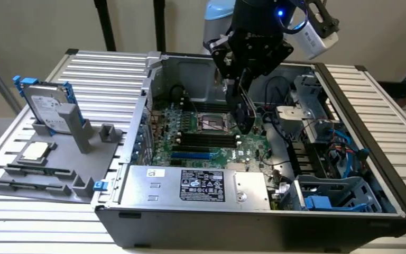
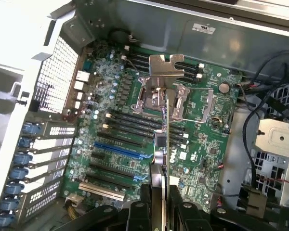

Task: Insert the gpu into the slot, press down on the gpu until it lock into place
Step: 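Insert the gpu into the slot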

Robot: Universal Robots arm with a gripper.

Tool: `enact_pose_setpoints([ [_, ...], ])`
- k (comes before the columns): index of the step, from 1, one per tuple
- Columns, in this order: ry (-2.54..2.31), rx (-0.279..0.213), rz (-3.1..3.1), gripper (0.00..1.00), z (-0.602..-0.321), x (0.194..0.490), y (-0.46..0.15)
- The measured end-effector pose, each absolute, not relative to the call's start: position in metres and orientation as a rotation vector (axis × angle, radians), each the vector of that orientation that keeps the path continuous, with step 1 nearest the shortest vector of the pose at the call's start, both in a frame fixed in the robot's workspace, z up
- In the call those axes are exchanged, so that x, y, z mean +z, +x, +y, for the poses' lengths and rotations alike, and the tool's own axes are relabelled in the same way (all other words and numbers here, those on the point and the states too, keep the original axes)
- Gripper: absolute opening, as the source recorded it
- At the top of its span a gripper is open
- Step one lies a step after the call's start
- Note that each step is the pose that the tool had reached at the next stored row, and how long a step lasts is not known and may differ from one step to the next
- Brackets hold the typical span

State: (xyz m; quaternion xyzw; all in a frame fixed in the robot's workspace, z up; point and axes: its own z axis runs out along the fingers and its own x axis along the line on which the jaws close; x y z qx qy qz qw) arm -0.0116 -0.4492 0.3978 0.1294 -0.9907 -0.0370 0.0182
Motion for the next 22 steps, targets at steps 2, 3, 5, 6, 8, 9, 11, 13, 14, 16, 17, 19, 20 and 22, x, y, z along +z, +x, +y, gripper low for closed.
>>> enact_pose_setpoints([
  [2, 0.458, -0.114, -3.068, 0.26, -0.4491, 0.3978, -0.0116],
  [3, 0.485, -0.113, -3.063, 0.26, -0.4492, 0.3978, -0.0116],
  [5, 0.54, -0.112, -3.053, 0.26, -0.4492, 0.3978, -0.0116],
  [6, 0.567, -0.112, -3.047, 0.26, -0.4492, 0.3978, -0.0116],
  [8, 0.624, -0.111, -3.035, 0.26, -0.4491, 0.3976, -0.0116],
  [9, 0.652, -0.11, -3.028, 0.26, -0.4491, 0.3975, -0.0116],
  [11, 0.705, -0.109, -3.015, 0.26, -0.4491, 0.3973, -0.0116],
  [13, 0.759, -0.108, -3.001, 0.26, -0.4491, 0.3969, -0.0116],
  [14, 0.787, -0.107, -2.993, 0.26, -0.4491, 0.3966, -0.0116],
  [16, 0.84, -0.106, -2.977, 0.26, -0.4491, 0.3962, -0.0116],
  [17, 0.869, -0.105, -2.968, 0.26, -0.4491, 0.3959, -0.0116],
  [19, 0.921, -0.104, -2.952, 0.26, -0.4491, 0.3952, -0.0116],
  [20, 0.95, -0.104, -2.942, 0.26, -0.4492, 0.3948, -0.0116],
  [22, 1.002, -0.103, -2.924, 0.26, -0.4491, 0.3941, -0.0116],
])
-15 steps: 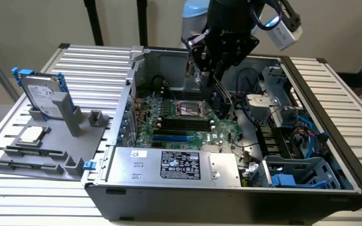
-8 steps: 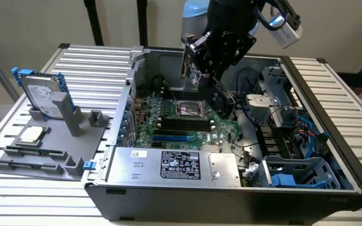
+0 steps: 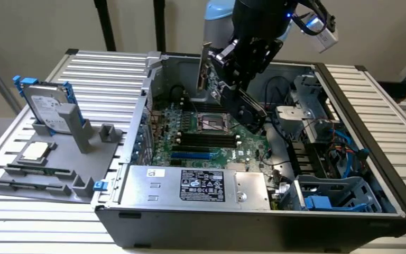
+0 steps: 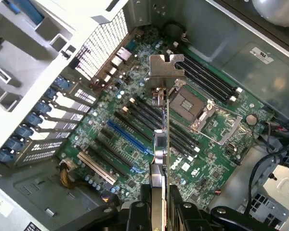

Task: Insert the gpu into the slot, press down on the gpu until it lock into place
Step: 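Insert the gpu into the slot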

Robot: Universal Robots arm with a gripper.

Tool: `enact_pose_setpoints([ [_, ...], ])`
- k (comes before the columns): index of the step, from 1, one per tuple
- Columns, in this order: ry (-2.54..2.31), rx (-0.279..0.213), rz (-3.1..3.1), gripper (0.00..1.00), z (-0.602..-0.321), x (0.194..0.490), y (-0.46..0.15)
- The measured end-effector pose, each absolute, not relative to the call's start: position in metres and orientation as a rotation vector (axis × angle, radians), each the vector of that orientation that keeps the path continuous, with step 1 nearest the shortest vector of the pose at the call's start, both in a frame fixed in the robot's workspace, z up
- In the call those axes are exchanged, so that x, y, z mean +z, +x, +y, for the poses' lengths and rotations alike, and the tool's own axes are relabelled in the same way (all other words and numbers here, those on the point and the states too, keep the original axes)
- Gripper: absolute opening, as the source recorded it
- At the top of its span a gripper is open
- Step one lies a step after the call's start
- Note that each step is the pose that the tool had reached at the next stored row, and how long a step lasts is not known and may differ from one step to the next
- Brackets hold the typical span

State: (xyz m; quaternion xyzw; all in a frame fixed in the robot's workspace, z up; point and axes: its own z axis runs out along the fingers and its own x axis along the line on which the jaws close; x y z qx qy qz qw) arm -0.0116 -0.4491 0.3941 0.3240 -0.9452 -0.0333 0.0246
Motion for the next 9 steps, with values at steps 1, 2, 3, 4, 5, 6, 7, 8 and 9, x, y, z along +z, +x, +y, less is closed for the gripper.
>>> enact_pose_setpoints([
  [1, 1.028, -0.103, -2.914, 0.26, -0.4491, 0.3938, -0.0116],
  [2, 1.055, -0.103, -2.904, 0.26, -0.4491, 0.3936, -0.0116],
  [3, 1.08, -0.104, -2.895, 0.26, -0.4491, 0.3934, -0.0116],
  [4, 1.107, -0.104, -2.885, 0.26, -0.4491, 0.3931, -0.0116],
  [5, 1.133, -0.105, -2.875, 0.26, -0.4491, 0.3928, -0.0116],
  [6, 1.161, -0.105, -2.864, 0.26, -0.4491, 0.3925, -0.0116],
  [7, 1.187, -0.106, -2.853, 0.26, -0.4491, 0.3922, -0.0116],
  [8, 1.212, -0.106, -2.842, 0.26, -0.4491, 0.392, -0.0116],
  [9, 1.238, -0.107, -2.831, 0.26, -0.4492, 0.3917, -0.0116],
])
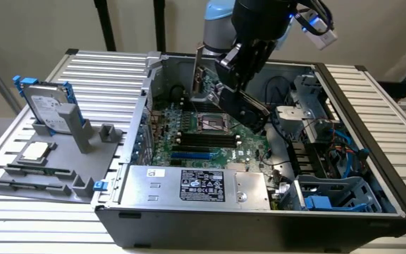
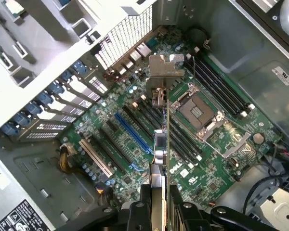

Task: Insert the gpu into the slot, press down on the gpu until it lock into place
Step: 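Insert the gpu into the slot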

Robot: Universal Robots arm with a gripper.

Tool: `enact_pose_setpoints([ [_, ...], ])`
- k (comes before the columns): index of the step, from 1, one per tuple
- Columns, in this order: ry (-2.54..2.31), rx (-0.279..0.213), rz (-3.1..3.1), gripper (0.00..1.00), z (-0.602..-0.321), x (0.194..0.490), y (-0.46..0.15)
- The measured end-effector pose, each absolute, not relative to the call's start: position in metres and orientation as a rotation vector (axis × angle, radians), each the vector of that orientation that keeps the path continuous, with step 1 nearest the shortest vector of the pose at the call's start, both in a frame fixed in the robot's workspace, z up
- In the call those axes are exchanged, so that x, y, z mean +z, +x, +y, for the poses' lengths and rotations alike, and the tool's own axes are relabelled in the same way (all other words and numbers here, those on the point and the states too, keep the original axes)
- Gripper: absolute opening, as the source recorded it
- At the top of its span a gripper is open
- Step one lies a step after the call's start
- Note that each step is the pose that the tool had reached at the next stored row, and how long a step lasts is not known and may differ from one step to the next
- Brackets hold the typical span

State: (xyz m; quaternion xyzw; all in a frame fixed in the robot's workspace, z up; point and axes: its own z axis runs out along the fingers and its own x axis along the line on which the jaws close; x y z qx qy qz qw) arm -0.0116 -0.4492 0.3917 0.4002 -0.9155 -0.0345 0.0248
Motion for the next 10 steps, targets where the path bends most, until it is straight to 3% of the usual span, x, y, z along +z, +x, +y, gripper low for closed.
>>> enact_pose_setpoints([
  [10, 1.491, -0.11, -2.709, 0.26, -0.4491, 0.3889, -0.0116],
])
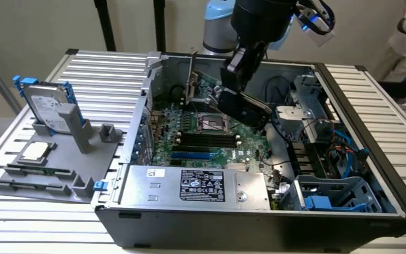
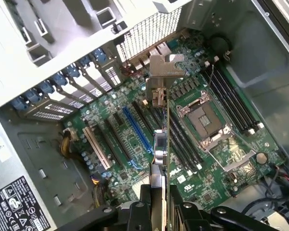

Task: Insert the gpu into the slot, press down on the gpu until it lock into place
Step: 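Insert the gpu into the slot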

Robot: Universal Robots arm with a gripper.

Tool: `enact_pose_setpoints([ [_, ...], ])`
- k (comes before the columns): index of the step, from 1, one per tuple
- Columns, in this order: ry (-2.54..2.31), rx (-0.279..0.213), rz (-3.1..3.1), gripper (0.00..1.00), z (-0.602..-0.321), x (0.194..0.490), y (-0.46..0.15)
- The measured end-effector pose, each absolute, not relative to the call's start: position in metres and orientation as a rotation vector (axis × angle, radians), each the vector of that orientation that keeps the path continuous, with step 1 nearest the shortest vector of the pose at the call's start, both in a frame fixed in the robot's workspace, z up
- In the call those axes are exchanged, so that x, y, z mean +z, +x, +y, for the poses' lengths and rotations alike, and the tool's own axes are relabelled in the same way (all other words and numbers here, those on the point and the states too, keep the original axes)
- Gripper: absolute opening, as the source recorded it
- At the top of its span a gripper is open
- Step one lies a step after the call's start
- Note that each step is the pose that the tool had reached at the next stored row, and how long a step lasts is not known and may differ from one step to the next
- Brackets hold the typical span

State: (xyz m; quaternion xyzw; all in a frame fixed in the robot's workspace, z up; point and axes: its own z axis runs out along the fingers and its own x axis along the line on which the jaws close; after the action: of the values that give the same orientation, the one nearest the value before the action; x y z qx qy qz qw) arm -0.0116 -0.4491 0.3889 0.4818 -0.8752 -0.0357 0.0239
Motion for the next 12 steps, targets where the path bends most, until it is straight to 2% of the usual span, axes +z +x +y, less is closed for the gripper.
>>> enact_pose_setpoints([
  [12, 1.758, -0.109, -2.578, 0.26, -0.4492, 0.3851, -0.0116],
])
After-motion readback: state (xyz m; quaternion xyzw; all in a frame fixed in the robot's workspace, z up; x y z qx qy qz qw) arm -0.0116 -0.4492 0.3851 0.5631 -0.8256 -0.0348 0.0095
